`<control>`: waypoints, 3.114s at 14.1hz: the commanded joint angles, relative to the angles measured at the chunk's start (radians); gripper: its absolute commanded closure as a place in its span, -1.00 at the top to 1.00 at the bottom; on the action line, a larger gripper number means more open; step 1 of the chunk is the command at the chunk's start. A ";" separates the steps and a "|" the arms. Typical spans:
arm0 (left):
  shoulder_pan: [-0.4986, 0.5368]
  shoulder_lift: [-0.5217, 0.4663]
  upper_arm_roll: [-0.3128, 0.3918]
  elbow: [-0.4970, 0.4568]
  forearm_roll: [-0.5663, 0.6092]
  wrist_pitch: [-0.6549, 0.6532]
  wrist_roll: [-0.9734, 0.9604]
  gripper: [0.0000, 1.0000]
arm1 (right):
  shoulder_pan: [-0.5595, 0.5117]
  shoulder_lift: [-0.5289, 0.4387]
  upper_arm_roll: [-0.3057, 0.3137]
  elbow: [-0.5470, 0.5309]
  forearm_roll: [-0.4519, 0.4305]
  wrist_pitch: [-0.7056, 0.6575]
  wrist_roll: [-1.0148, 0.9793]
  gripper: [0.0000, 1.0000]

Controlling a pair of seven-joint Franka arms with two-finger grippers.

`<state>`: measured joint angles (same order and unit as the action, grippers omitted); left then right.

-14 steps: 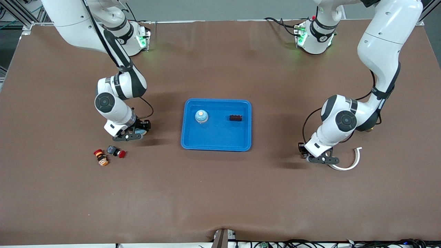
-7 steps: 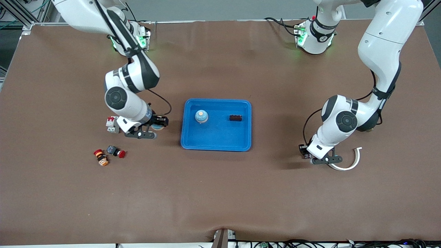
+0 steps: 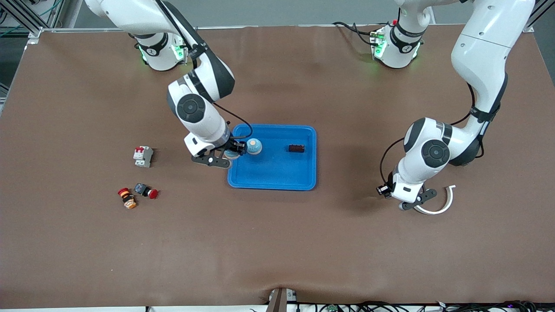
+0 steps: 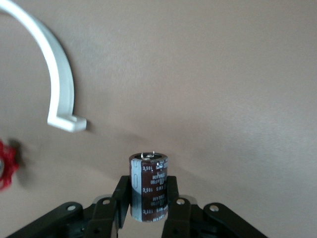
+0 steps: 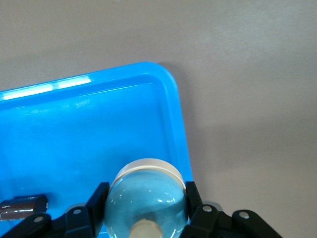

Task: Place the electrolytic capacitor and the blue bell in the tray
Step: 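Lift the bell with the right gripper while the left gripper carries the capacitor, then lower the second bell into the tray and open the right gripper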

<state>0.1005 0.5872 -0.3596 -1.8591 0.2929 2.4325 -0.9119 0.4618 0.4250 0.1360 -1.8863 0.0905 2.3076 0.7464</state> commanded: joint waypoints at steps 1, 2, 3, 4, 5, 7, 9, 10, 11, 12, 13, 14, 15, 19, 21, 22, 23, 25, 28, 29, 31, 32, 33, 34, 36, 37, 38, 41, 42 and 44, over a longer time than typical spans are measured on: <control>-0.011 -0.017 -0.018 0.014 0.009 -0.046 -0.097 -1.00 | 0.009 0.070 -0.006 0.078 -0.003 -0.007 0.025 -0.41; -0.012 -0.018 -0.025 0.014 0.006 -0.046 -0.155 -1.00 | 0.018 0.086 -0.006 0.090 -0.005 -0.004 0.037 -0.41; -0.007 -0.020 -0.035 0.015 0.002 -0.046 -0.268 -1.00 | 0.037 0.109 -0.010 0.110 -0.006 -0.002 0.063 -0.41; -0.008 -0.020 -0.048 0.023 0.002 -0.046 -0.327 -1.00 | 0.052 0.127 -0.012 0.124 -0.015 -0.002 0.082 -0.41; -0.008 -0.020 -0.053 0.026 0.002 -0.046 -0.361 -1.00 | 0.058 0.141 -0.010 0.130 -0.040 0.001 0.103 -0.41; -0.004 -0.021 -0.071 0.041 -0.006 -0.046 -0.469 -1.00 | 0.060 0.167 -0.010 0.141 -0.081 0.016 0.125 -0.41; -0.034 -0.018 -0.073 0.063 -0.006 -0.046 -0.585 -1.00 | 0.061 0.182 -0.010 0.141 -0.087 0.032 0.125 -0.41; -0.045 -0.018 -0.073 0.067 -0.009 -0.046 -0.616 -1.00 | 0.061 0.189 -0.010 0.141 -0.087 0.041 0.125 -0.41; -0.050 -0.017 -0.073 0.067 -0.008 -0.046 -0.651 -1.00 | 0.061 0.198 -0.010 0.141 -0.087 0.053 0.125 -0.41; -0.068 -0.012 -0.073 0.067 -0.009 -0.046 -0.697 -1.00 | 0.061 0.204 -0.010 0.141 -0.092 0.061 0.125 -0.41; -0.091 -0.010 -0.070 0.072 -0.002 -0.046 -0.763 -1.00 | 0.061 0.209 -0.010 0.141 -0.094 0.065 0.125 -0.41; -0.103 -0.010 -0.068 0.078 0.005 -0.046 -0.812 -1.00 | 0.061 0.212 -0.010 0.141 -0.094 0.068 0.125 -0.41; -0.108 -0.007 -0.068 0.087 0.005 -0.046 -0.837 -1.00 | 0.063 0.213 -0.012 0.141 -0.094 0.076 0.125 -0.41; -0.157 -0.007 -0.061 0.093 0.020 -0.047 -0.971 -1.00 | 0.072 0.225 -0.012 0.142 -0.094 0.088 0.126 -0.41; -0.179 -0.006 -0.062 0.109 0.066 -0.047 -1.069 -1.00 | 0.072 0.235 -0.012 0.151 -0.094 0.092 0.126 -0.41; -0.192 -0.004 -0.062 0.109 0.080 -0.047 -1.103 -1.00 | 0.074 0.239 -0.012 0.154 -0.094 0.095 0.126 -0.41; -0.206 -0.006 -0.062 0.110 0.080 -0.050 -1.130 -1.00 | 0.074 0.242 -0.013 0.156 -0.094 0.093 0.126 -0.41; -0.232 0.008 -0.061 0.139 0.081 -0.081 -1.176 -1.00 | 0.072 0.245 -0.013 0.162 -0.094 0.095 0.128 -0.41; -0.271 0.040 -0.059 0.199 0.084 -0.144 -1.228 -1.00 | 0.074 0.251 -0.013 0.164 -0.094 0.099 0.131 -0.41; -0.283 0.040 -0.059 0.202 0.086 -0.144 -1.252 -1.00 | 0.074 0.252 -0.013 0.164 -0.095 0.108 0.131 -0.41; -0.304 0.054 -0.059 0.207 0.086 -0.144 -1.292 -1.00 | 0.072 0.256 -0.016 0.164 -0.095 0.110 0.131 -0.41; -0.321 0.063 -0.055 0.218 0.086 -0.144 -1.309 -1.00 | 0.074 0.258 -0.025 0.164 -0.101 0.114 0.131 -0.41; -0.337 0.074 -0.038 0.230 0.086 -0.144 -1.327 -1.00 | 0.075 0.258 -0.026 0.164 -0.106 0.116 0.131 -0.41; -0.367 0.083 -0.018 0.245 0.086 -0.144 -1.343 -1.00 | 0.075 0.258 -0.026 0.164 -0.106 0.116 0.131 -0.41; -0.428 0.101 0.028 0.271 0.084 -0.144 -1.371 -1.00 | 0.075 0.258 -0.027 0.164 -0.106 0.116 0.131 -0.40; -0.447 0.105 0.042 0.276 0.084 -0.144 -1.387 -1.00 | 0.077 0.258 -0.027 0.162 -0.107 0.116 0.131 -0.39; -0.456 0.106 0.044 0.276 0.084 -0.145 -1.401 -1.00 | 0.077 0.258 -0.027 0.162 -0.109 0.116 0.131 -0.38; -0.482 0.108 0.048 0.276 0.084 -0.147 -1.433 -1.00 | 0.077 0.258 -0.027 0.162 -0.109 0.116 0.131 0.02; -0.495 0.111 0.056 0.278 0.084 -0.147 -1.444 -1.00 | 0.077 0.258 -0.027 0.162 -0.110 0.116 0.131 0.32; -0.518 0.123 0.062 0.303 0.083 -0.162 -1.461 -1.00 | 0.077 0.250 -0.026 0.161 -0.112 0.110 0.133 1.00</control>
<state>-0.3852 0.6878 -0.3160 -1.6066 0.3531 2.3082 -2.3399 0.5239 0.6675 0.1192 -1.7470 -0.0028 2.4233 0.8528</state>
